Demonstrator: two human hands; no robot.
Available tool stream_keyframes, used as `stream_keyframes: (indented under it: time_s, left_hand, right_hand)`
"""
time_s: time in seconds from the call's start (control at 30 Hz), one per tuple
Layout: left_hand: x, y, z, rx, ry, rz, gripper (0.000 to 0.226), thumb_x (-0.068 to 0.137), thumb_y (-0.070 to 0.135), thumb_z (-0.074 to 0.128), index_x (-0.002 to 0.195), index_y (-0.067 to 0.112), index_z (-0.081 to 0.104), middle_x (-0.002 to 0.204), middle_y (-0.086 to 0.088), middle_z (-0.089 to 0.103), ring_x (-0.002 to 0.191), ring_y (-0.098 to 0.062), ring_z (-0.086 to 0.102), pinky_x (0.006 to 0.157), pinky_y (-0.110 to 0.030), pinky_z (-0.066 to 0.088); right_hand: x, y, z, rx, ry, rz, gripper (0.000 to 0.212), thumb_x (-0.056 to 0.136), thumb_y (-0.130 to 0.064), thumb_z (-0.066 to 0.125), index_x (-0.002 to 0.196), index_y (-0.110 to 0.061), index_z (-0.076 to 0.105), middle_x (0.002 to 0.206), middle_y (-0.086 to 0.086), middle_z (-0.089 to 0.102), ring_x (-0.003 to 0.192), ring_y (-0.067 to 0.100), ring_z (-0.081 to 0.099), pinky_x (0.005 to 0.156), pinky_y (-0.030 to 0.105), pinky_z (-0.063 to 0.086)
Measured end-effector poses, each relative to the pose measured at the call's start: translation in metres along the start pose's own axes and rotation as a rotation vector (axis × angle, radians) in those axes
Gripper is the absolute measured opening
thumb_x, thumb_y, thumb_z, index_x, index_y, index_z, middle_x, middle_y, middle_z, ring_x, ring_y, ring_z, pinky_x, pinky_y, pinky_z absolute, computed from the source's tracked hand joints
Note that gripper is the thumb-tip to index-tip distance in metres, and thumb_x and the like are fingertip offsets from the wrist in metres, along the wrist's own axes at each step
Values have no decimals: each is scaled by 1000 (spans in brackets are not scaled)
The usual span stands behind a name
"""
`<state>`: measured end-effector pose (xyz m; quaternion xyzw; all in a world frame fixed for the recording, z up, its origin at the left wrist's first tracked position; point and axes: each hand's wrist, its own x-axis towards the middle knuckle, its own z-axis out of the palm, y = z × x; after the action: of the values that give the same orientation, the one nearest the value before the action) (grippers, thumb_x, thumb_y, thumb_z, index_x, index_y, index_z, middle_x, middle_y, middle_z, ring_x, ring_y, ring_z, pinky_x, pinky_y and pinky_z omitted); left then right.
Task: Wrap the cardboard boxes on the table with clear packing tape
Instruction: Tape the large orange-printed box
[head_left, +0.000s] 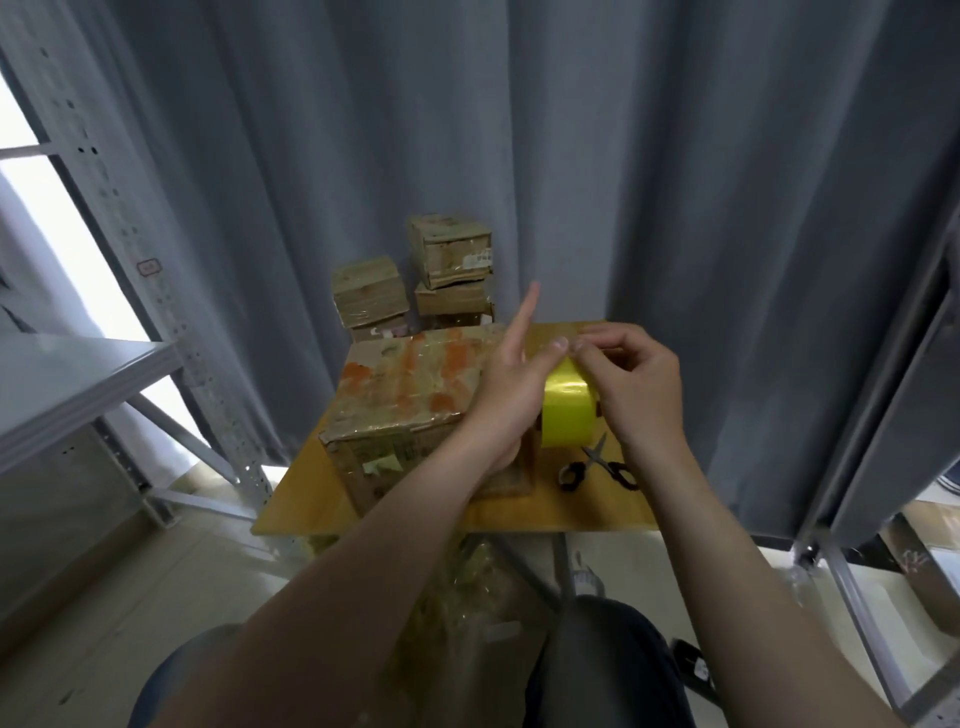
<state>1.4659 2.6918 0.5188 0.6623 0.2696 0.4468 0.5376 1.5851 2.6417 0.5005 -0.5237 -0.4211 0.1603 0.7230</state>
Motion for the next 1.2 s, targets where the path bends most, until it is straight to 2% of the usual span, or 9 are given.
stream_keyframes:
  time_s: [0.2, 0.43, 0.6, 0.7, 0.77, 0.83, 0.9, 1.07, 1.2]
  left_hand:
    - [29, -5, 40, -168, -14, -264, 32, 106, 26, 54, 137, 36, 59, 128, -9, 69, 111, -33, 71, 97, -58, 56]
    - [71, -23, 86, -115, -54, -364, 28, 108, 20, 49, 134, 27, 58, 121, -14, 70, 106, -36, 71, 92, -55, 58]
    - [95, -46, 108, -181, -11, -436, 28, 111, 25, 42, 139, 24, 47, 123, -14, 73, 110, -31, 71, 98, -56, 56]
    - [108, -61, 110, -165, -14, -462, 26, 111, 31, 40, 137, 28, 43, 118, -6, 76, 110, -26, 71, 96, -43, 55]
    - [115, -69, 109, -40, -65, -489, 50, 101, 48, 47, 146, 27, 42, 139, -5, 65, 128, -29, 60, 111, -49, 46]
    - [117, -68, 101, 114, -131, -543, 74, 96, 58, 50, 158, 21, 32, 160, -8, 42, 143, -33, 44, 118, -56, 36]
    - [114, -56, 91, 212, -148, -525, 69, 105, 44, 49, 162, 15, 23, 165, -9, 33, 147, -33, 37, 120, -53, 34]
    - [116, -38, 53, 232, -139, -407, 40, 107, 21, 54, 147, 23, 50, 122, -5, 64, 94, -13, 60, 94, -37, 53]
    - [111, -16, 3, 372, -157, -232, 21, 107, 23, 54, 116, 30, 71, 118, 11, 71, 108, -10, 65, 89, -31, 57]
  right_hand:
    - [13, 14, -35, -153, 50, -244, 8, 89, -4, 75, 86, -10, 73, 110, 8, 65, 104, 7, 63, 85, 15, 49]
    - [38, 37, -76, -246, 99, -276, 10, 90, -3, 76, 97, -10, 75, 120, 5, 54, 109, -4, 59, 84, 12, 49]
    - [52, 73, -83, -238, 133, 45, 75, 89, -22, 81, 152, -20, 42, 129, -5, 53, 117, 4, 57, 100, 22, 50]
    - [62, 97, -89, -405, 54, 190, 30, 88, -39, 80, 115, -30, 68, 119, -6, 60, 120, 17, 57, 104, 37, 48]
    - [68, 112, -88, -387, -4, 216, 13, 90, -33, 79, 99, -27, 73, 114, -1, 65, 113, 20, 61, 98, 35, 49]
    - [75, 129, -85, -485, -28, 196, 14, 91, -27, 80, 100, -21, 72, 113, 2, 61, 110, 23, 59, 94, 32, 46]
    - [81, 150, -81, -773, -93, 156, 22, 93, -27, 77, 111, -16, 71, 119, 5, 58, 113, 30, 52, 97, 38, 44]
    - [83, 179, -65, -1182, -321, 174, 24, 99, -19, 61, 120, -16, 72, 132, 9, 56, 122, 33, 41, 96, 46, 48]
    - [86, 150, -27, -1010, -201, 91, 25, 102, -34, 56, 118, -22, 71, 126, 6, 61, 121, 34, 47, 99, 51, 46]
